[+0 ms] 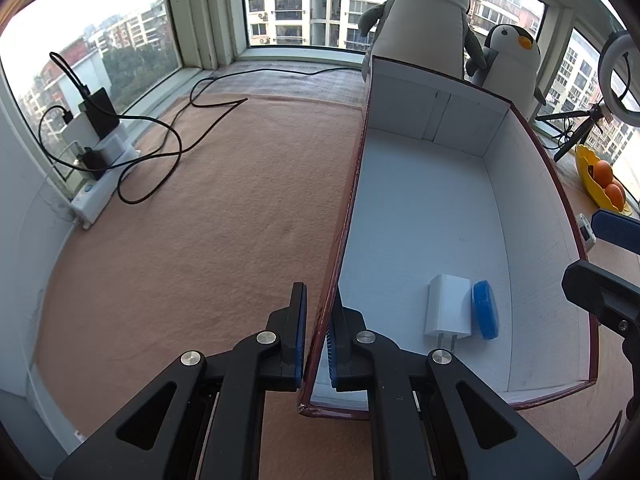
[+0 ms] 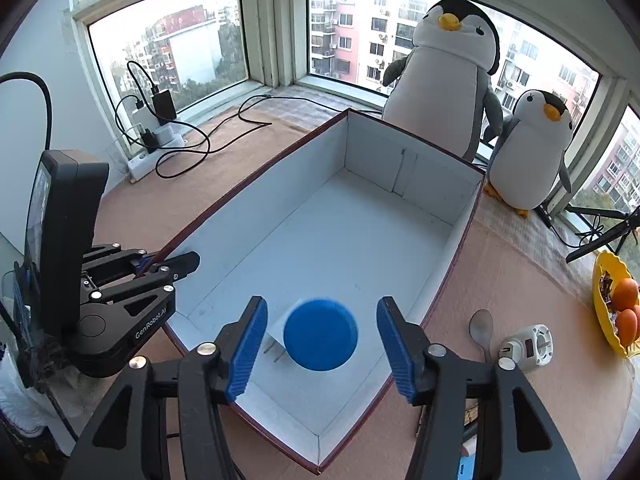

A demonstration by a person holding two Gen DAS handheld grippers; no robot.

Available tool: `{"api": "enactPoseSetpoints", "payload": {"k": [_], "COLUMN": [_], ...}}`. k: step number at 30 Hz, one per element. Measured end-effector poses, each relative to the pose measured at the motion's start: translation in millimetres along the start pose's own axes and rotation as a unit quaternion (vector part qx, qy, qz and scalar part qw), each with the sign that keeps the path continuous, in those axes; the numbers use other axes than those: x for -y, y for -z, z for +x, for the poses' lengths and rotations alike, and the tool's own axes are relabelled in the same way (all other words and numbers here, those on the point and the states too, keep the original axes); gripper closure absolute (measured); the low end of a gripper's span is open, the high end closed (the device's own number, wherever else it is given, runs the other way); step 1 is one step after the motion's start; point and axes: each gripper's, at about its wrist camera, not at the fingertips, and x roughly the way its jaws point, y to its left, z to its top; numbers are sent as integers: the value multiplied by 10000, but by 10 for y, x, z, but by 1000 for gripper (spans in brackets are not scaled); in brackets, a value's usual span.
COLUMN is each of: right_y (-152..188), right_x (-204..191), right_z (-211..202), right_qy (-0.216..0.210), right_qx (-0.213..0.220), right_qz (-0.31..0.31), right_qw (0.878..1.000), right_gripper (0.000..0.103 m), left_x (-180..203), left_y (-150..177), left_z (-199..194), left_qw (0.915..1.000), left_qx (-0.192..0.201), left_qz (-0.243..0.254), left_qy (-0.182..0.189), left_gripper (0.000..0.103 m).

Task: Organize rigid objects
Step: 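Carry the blue lid into the box beside the charger and release, then move the right tool to the white plug-in diffuser and grasp it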

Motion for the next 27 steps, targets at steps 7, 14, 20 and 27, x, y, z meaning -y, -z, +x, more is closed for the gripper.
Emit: {"api": "enactPoseSetpoints", "payload": {"k": [7, 14, 20, 27], "right_y": [12, 114, 286, 562], "right_x": [177, 493, 936, 1640], "right_z": [-99, -226, -318, -354], "right_qy": [-30, 23, 148, 463], "right_qx": [100, 170, 192, 110], "right_qz": [302, 728, 1313, 2202], "right_qw": [9995, 9972, 9911, 9743], "right_gripper": [40, 40, 40, 40], "left_x": [5, 14, 30, 63], "left_y": [-3, -7, -18, -18], "left_z": [9, 11, 9, -8], "left_qw": [10000, 10000, 9999, 9998], "left_qx": [-17, -38, -78, -99], "left_qz": [10, 25, 41, 107], "left_qy": [-18, -50, -86, -155], "left_gripper": [95, 95, 95, 95]}}
